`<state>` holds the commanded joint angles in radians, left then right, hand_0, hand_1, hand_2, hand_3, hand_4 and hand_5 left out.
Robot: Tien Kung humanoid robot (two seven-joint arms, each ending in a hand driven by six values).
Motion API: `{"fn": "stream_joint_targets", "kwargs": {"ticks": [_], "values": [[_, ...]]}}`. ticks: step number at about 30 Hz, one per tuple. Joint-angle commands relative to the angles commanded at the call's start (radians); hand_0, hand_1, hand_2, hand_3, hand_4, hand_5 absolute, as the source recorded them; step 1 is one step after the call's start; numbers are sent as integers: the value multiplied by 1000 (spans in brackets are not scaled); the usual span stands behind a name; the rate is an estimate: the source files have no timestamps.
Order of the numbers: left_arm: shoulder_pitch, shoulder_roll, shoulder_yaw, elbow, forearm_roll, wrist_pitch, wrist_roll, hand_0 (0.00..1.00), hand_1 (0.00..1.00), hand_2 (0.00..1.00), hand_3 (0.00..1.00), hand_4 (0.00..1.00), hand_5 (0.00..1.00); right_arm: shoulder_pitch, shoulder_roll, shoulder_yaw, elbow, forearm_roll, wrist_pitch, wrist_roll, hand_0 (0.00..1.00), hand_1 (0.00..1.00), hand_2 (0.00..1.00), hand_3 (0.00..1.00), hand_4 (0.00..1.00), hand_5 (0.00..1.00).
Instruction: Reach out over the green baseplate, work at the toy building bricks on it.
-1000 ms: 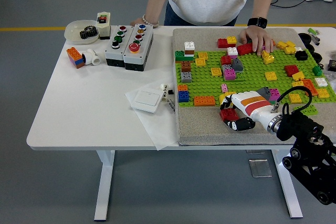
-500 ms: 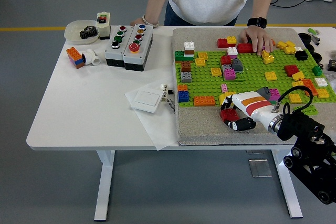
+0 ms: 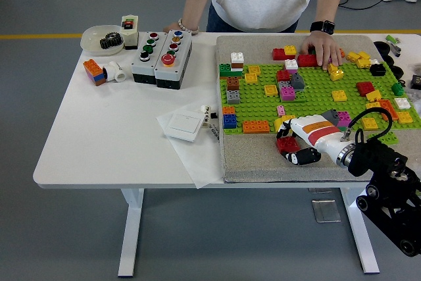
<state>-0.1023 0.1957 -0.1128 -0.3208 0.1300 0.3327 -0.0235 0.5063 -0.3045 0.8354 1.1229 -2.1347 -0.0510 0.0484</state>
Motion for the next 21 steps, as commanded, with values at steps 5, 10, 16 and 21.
{"fn": "stream_joint_targets", "kwargs": {"ticks": [5,10,16,21], "values": [[-1,0,-1,0,1,0,0,802,810,825,653,663,645,-1,-1,0,0,0,-3,2,478,517,591,576,734,179],[-4,0,0,0,0,0,0,802,810,825,653,663,645,-2,-3,3,2,1,-22,2,478,517,591,576,734,179],[-7,0,4,1,-8,0,-3,801,810,824,652,663,645,-3,-8,9,6,6,-28,5,463,497,563,558,715,164],[-8,0,7,1,-13,0,-5,801,810,825,653,663,645,-3,-9,10,6,6,-25,5,455,484,541,544,706,155]]}}
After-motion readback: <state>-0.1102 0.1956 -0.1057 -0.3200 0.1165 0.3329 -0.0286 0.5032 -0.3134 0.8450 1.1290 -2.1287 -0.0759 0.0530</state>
